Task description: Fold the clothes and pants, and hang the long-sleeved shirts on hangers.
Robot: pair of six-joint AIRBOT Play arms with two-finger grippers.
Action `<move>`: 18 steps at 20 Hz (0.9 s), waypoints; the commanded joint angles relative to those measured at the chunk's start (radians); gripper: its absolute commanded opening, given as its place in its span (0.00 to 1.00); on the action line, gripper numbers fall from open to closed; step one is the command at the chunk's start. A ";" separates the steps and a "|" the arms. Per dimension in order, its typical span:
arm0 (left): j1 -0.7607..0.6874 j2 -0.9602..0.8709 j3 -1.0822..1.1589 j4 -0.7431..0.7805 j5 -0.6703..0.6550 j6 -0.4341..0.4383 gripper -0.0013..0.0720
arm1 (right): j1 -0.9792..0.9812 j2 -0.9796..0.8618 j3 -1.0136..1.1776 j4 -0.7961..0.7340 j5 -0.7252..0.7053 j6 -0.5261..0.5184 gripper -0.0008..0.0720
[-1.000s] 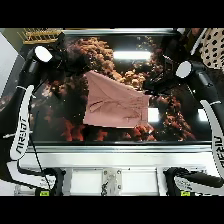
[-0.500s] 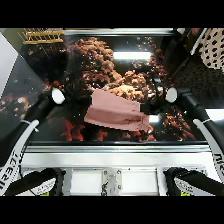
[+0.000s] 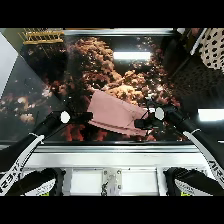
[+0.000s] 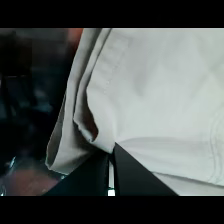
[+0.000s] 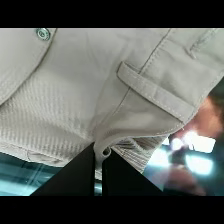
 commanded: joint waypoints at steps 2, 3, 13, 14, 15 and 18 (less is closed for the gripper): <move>0.005 0.002 -0.005 0.001 -0.009 -0.005 0.03 | 0.015 0.001 -0.014 0.010 -0.003 0.003 0.12; 0.006 0.005 0.016 0.005 -0.042 -0.002 0.27 | 0.014 0.011 -0.009 0.012 0.006 0.003 0.50; 0.000 0.323 0.146 0.003 -0.292 0.012 0.51 | -0.381 0.301 -0.013 0.092 0.269 -0.179 0.94; -0.022 0.335 0.146 0.003 -0.282 0.011 0.18 | -0.455 0.281 -0.055 0.162 0.245 -0.220 0.94; -0.045 0.340 0.146 0.004 -0.263 0.010 0.03 | -0.516 0.255 -0.101 0.240 0.205 -0.255 0.94; -0.125 0.319 0.147 0.003 -0.227 0.006 0.03 | -0.636 0.149 -0.244 0.510 0.043 -0.376 0.94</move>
